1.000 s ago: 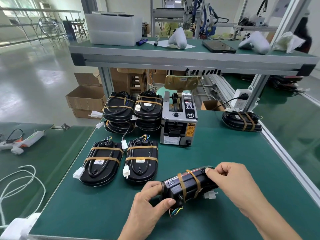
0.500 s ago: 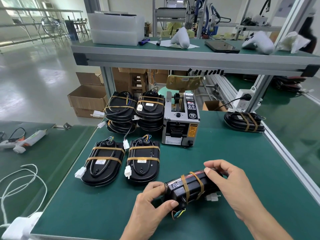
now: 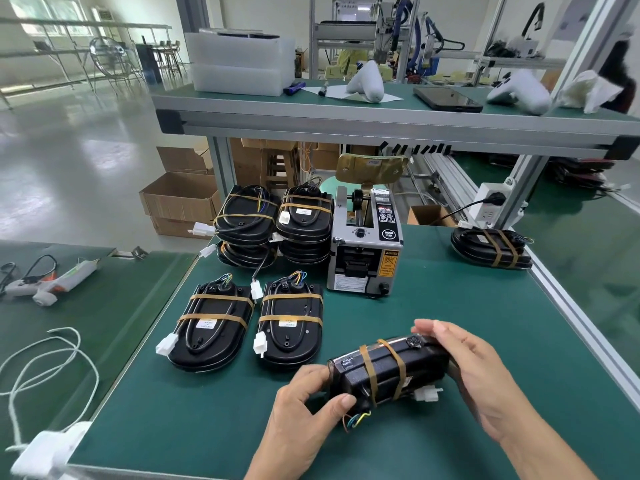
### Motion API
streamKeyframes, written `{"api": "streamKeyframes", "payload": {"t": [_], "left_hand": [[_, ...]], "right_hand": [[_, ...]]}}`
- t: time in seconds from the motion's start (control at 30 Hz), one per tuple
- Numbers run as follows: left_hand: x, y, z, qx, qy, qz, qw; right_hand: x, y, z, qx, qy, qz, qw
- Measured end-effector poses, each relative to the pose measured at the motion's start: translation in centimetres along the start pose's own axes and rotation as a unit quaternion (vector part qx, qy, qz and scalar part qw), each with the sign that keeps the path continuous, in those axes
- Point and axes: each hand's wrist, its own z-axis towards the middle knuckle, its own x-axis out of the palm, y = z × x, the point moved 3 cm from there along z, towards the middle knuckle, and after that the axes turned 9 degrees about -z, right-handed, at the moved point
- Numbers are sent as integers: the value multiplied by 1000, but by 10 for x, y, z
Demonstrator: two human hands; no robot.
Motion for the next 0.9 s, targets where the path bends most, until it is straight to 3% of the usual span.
{"api": "streamKeyframes", "payload": {"t": [0.2, 0.4, 0.5, 0.67, 0.77, 0.9], "left_hand": [[0, 0, 0, 1, 9, -2, 1000], [0, 1, 0, -8, 21, -8, 1000], [0, 6, 0, -23, 27, -43, 998], [-1, 6, 0, -24, 43, -41, 998], [1, 3, -1, -10, 52, -25, 998], [3, 1, -1, -6, 46, -27, 999]], "right_hand": [[6, -24, -11, -26, 34, 30, 999], [6, 1, -9, -60, 6, -49, 997], [-2, 36, -9, -87, 29, -150, 984], [12, 83, -22, -215, 27, -421, 881], [38, 89, -31, -242, 33, -528, 814], [65, 91, -37, -238, 38, -570, 785]]}}
